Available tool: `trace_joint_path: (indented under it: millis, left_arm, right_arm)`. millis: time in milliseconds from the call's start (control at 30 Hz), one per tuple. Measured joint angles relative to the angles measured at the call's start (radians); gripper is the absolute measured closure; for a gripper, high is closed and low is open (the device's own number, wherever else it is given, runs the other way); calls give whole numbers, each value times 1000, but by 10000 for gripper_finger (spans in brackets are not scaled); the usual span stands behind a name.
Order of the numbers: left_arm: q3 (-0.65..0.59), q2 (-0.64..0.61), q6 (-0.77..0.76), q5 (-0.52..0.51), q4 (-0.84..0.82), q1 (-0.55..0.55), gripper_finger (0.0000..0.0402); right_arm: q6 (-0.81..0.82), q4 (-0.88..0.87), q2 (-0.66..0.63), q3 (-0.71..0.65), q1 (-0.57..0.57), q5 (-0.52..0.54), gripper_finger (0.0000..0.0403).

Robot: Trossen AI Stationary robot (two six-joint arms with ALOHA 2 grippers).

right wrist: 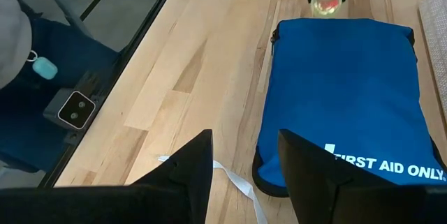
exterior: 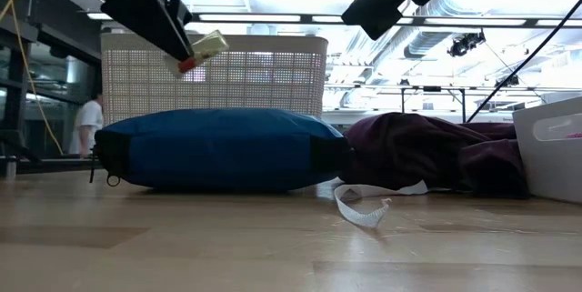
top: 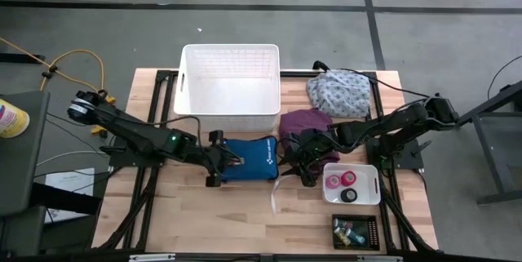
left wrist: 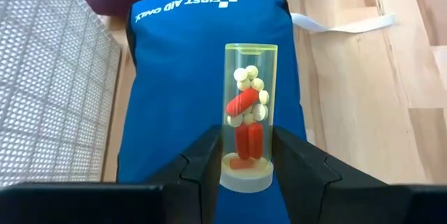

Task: Pick & Place Medicine items
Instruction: Put the yellow pill bottle into the black bin

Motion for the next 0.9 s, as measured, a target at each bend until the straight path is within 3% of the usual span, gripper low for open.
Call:
trace_joint_path:
  millis: [900]
  left_arm:
    - [7, 43, -40, 30, 64, -1, 287]
  right_arm:
    - [0, 1, 0, 0, 0, 0, 254]
